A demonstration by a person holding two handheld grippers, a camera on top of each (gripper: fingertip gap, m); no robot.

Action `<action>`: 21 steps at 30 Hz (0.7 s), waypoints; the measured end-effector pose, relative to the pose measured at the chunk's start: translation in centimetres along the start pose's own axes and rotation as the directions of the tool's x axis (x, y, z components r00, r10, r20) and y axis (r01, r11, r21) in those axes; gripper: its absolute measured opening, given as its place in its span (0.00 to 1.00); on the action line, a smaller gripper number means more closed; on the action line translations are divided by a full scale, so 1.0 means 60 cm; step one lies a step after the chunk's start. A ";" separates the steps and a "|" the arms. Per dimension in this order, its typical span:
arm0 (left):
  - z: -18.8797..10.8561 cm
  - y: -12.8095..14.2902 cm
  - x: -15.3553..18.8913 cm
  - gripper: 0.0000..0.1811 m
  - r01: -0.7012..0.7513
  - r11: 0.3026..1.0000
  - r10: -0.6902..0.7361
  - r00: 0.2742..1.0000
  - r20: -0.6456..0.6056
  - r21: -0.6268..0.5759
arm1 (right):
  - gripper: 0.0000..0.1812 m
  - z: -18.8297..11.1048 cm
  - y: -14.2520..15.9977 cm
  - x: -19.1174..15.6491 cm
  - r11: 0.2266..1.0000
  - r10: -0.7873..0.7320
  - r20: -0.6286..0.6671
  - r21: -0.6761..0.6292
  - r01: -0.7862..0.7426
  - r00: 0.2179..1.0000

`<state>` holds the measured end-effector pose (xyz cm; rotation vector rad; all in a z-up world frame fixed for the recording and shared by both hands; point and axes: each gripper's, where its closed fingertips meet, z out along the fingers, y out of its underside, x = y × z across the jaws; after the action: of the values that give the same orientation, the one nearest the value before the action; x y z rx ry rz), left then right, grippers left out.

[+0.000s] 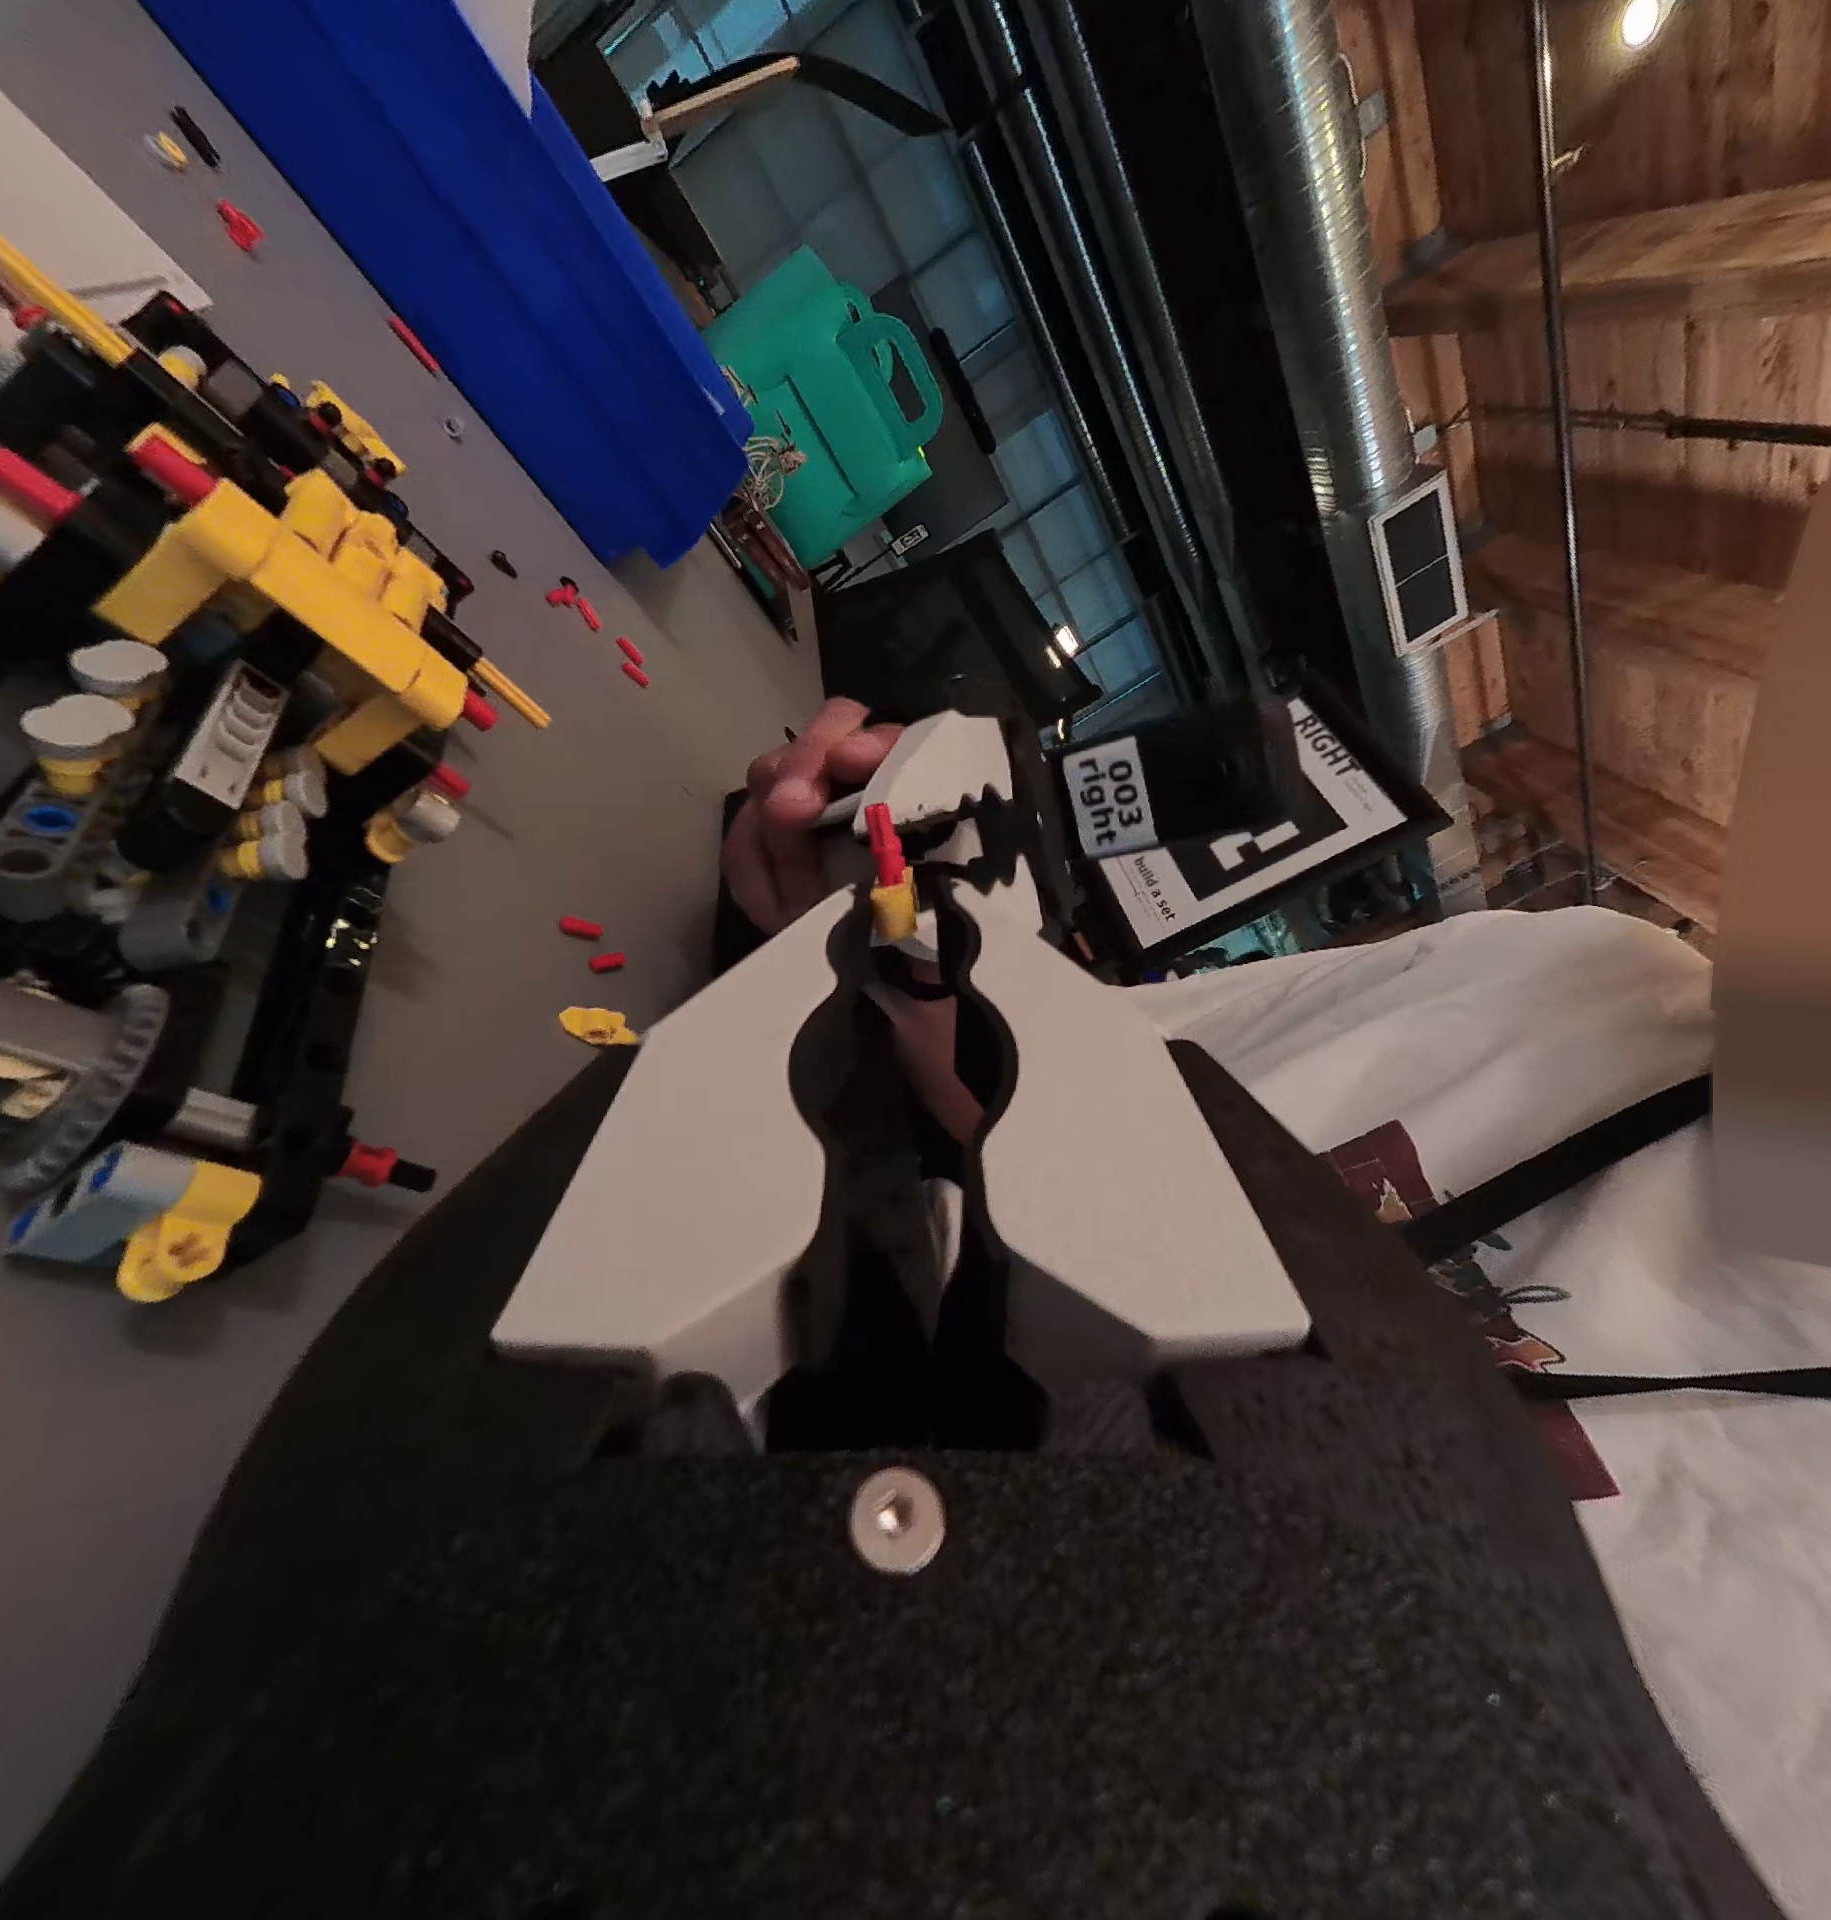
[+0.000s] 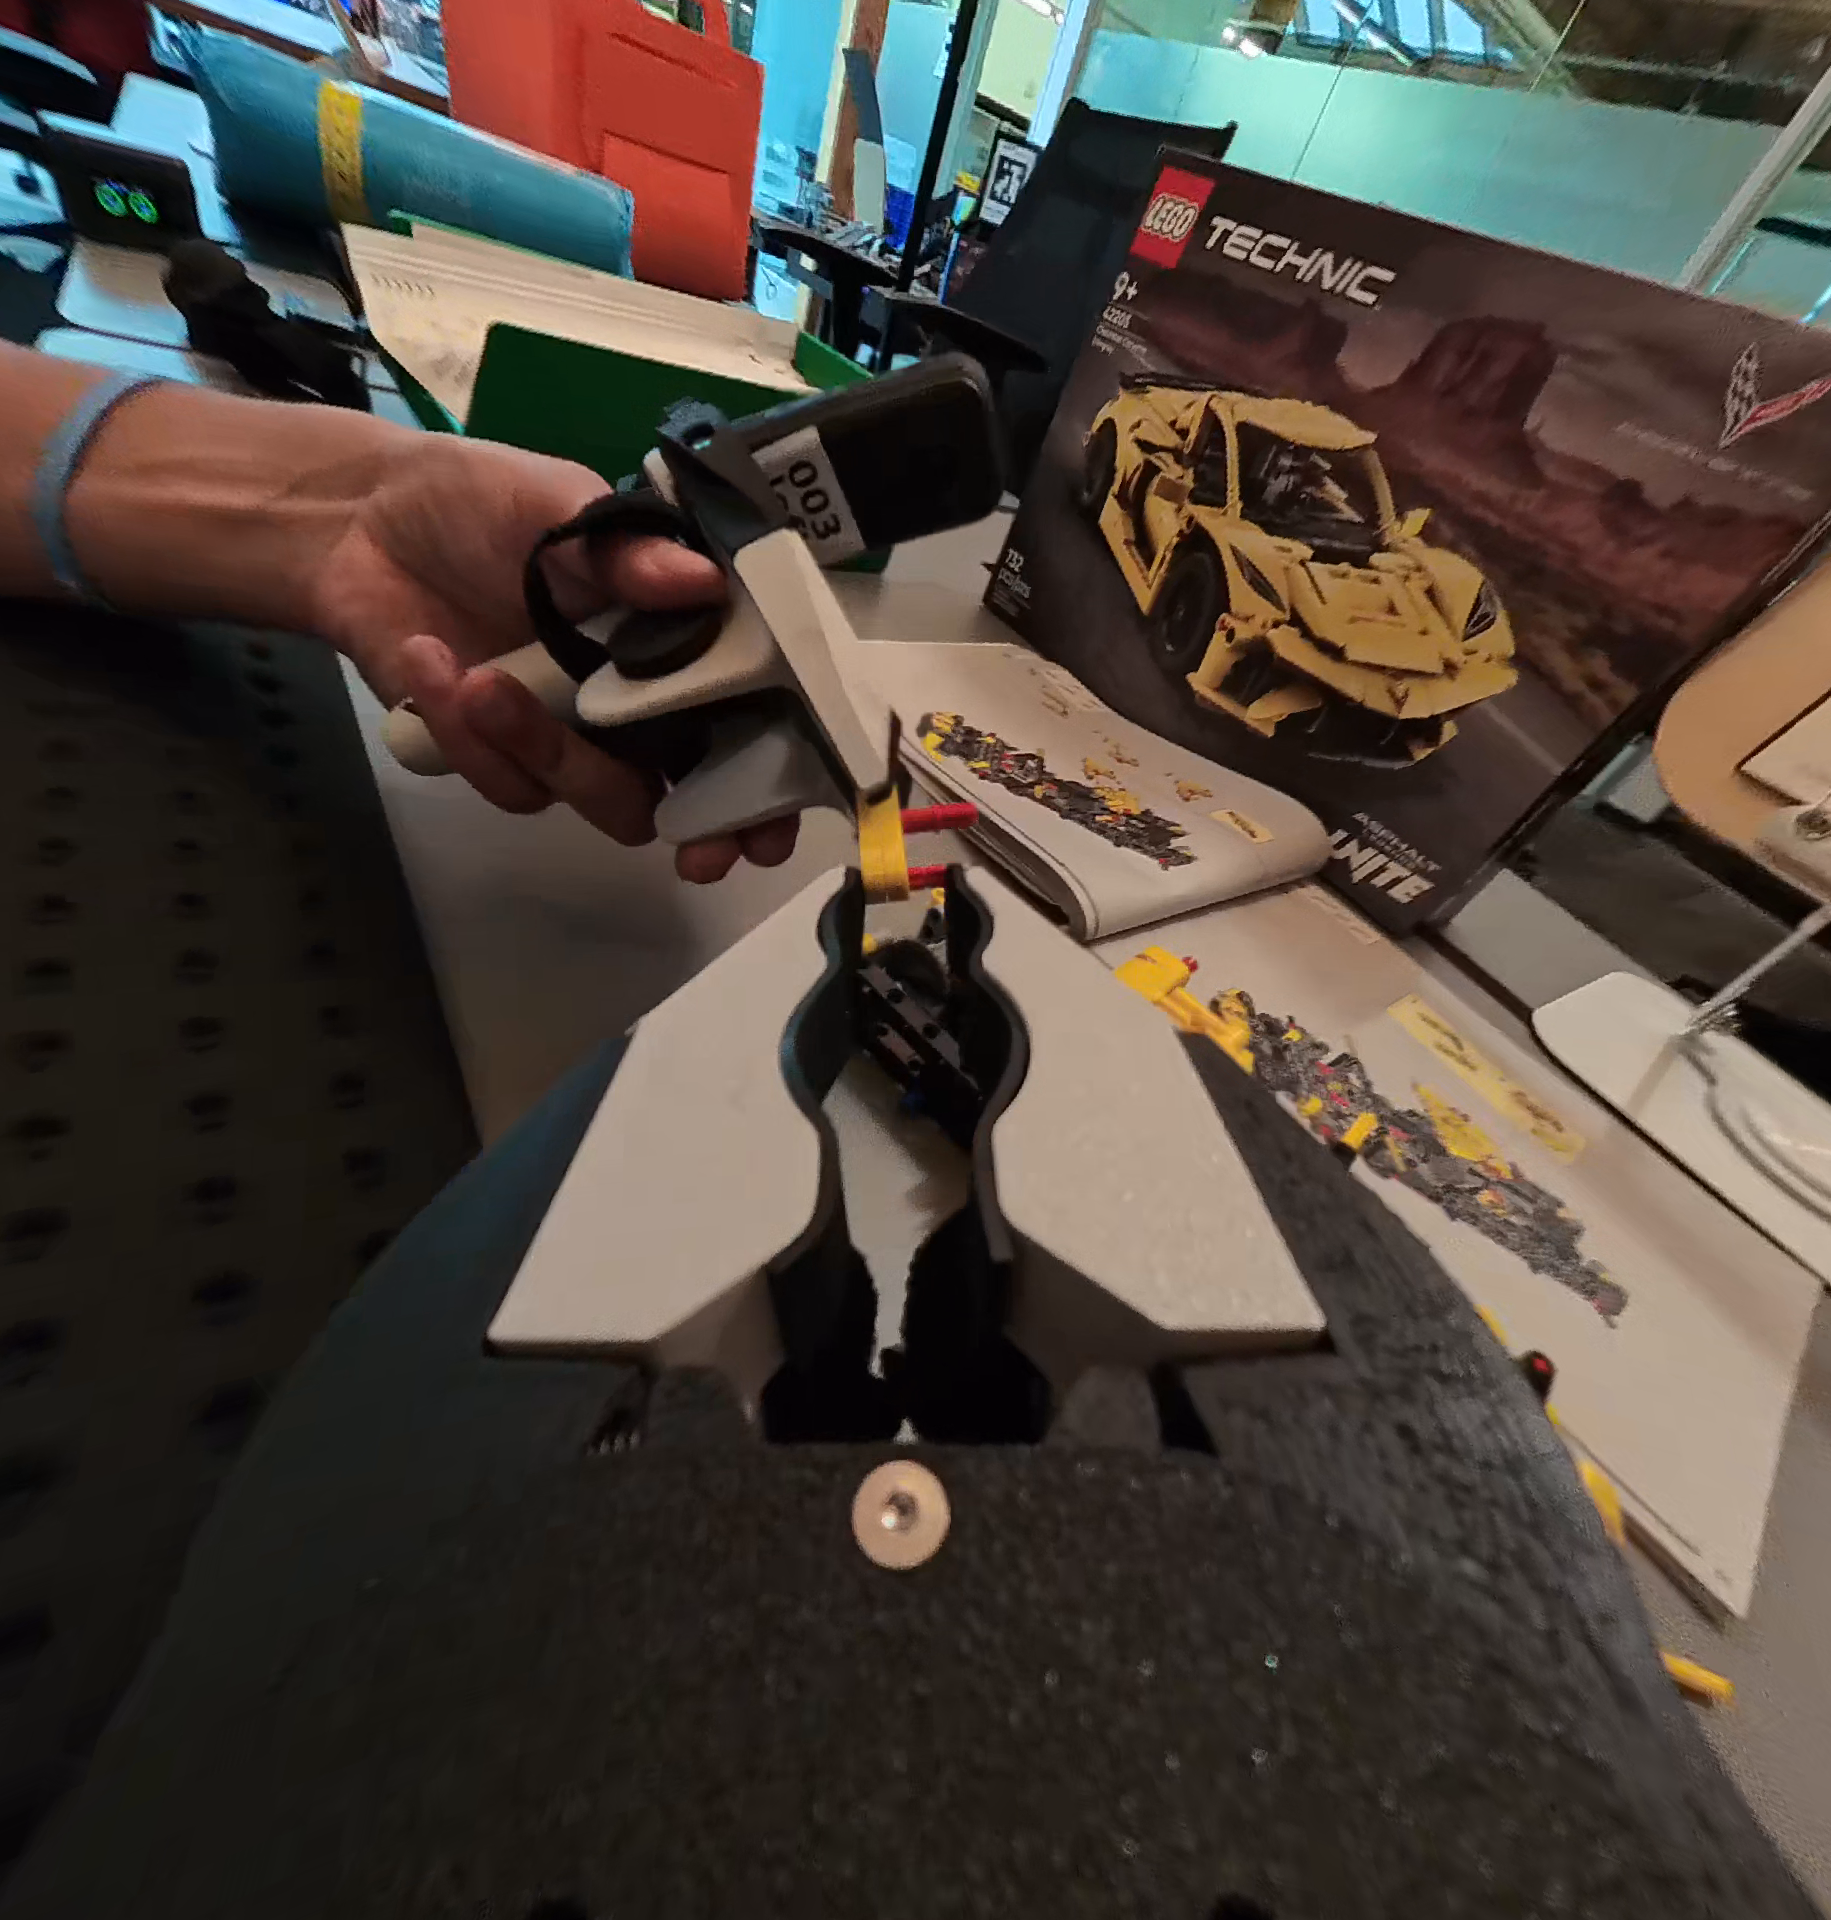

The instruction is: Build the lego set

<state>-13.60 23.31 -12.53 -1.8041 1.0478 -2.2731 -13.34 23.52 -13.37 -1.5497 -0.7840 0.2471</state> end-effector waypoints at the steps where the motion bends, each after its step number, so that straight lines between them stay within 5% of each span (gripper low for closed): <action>1: 0.000 0.000 0.001 0.06 -0.008 1.000 0.008 1.000 0.001 -0.002 | 0.08 -0.003 -0.001 -0.001 1.000 0.018 0.020 0.010 -0.018 1.000; 13: -0.009 -0.010 -0.020 0.04 -0.026 1.000 0.025 0.995 0.096 0.009 | 0.05 -0.004 0.010 0.017 0.999 0.045 -0.038 -0.007 -0.045 0.998; 16: -0.058 -0.068 -0.039 0.04 -0.010 0.979 -0.021 0.988 0.153 0.204 | 0.10 -0.014 0.005 0.041 0.992 0.124 -0.093 0.038 -0.120 0.988; 21: -0.196 -0.158 -0.080 0.04 0.050 0.807 -0.193 0.964 0.183 0.589 | 0.10 -0.016 0.012 0.055 0.960 0.277 -0.076 0.056 -0.273 0.958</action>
<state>-19.06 38.19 -12.52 -1.8236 0.1543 -2.0468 -10.08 24.82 -12.94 -1.6147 -0.4930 0.3991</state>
